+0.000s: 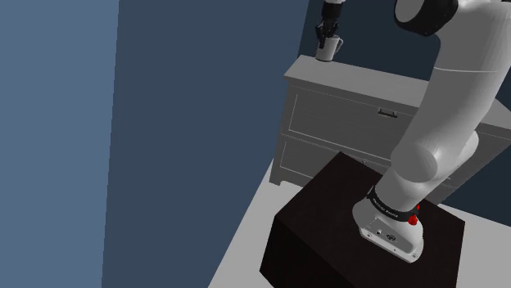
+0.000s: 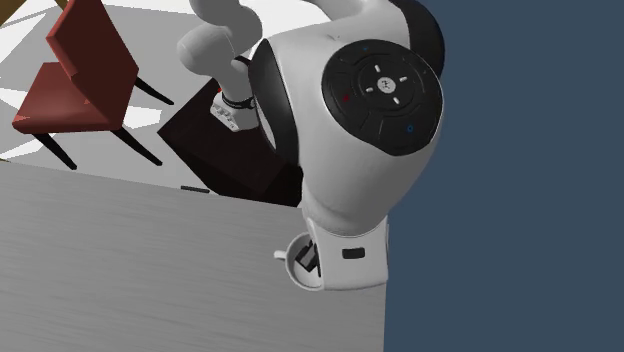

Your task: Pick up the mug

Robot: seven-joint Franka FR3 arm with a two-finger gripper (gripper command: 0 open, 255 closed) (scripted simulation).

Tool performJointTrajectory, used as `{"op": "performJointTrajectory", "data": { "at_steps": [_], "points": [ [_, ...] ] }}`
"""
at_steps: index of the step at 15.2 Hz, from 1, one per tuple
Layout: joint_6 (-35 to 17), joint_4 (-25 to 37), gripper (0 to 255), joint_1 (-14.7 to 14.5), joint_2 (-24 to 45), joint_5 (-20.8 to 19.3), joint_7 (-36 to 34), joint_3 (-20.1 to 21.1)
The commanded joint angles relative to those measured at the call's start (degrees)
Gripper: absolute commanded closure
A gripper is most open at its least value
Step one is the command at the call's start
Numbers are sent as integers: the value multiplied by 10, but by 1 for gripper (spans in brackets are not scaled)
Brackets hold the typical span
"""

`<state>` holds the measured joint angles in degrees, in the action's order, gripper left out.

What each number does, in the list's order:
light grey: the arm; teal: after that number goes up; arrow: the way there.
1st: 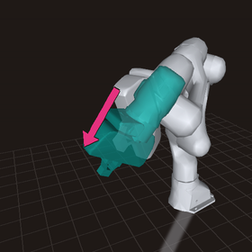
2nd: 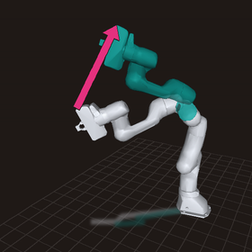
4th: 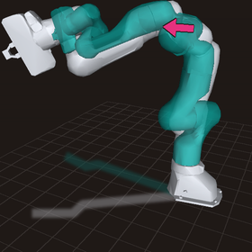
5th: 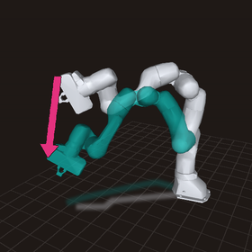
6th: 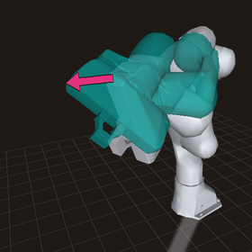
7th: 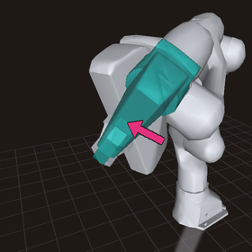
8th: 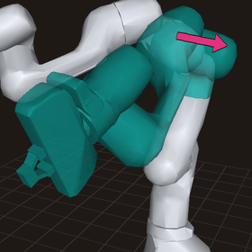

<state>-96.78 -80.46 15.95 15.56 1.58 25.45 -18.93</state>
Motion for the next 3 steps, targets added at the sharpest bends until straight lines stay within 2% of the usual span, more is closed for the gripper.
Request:
{"op": "performJointTrajectory", "data": {
  "at_steps": [1, 3],
  "points": [
    [18, 21, 255, 1, 4, 1, 1, 0],
    [19, 23, 255, 1, 4, 1, 1, 0]
  ]
}}
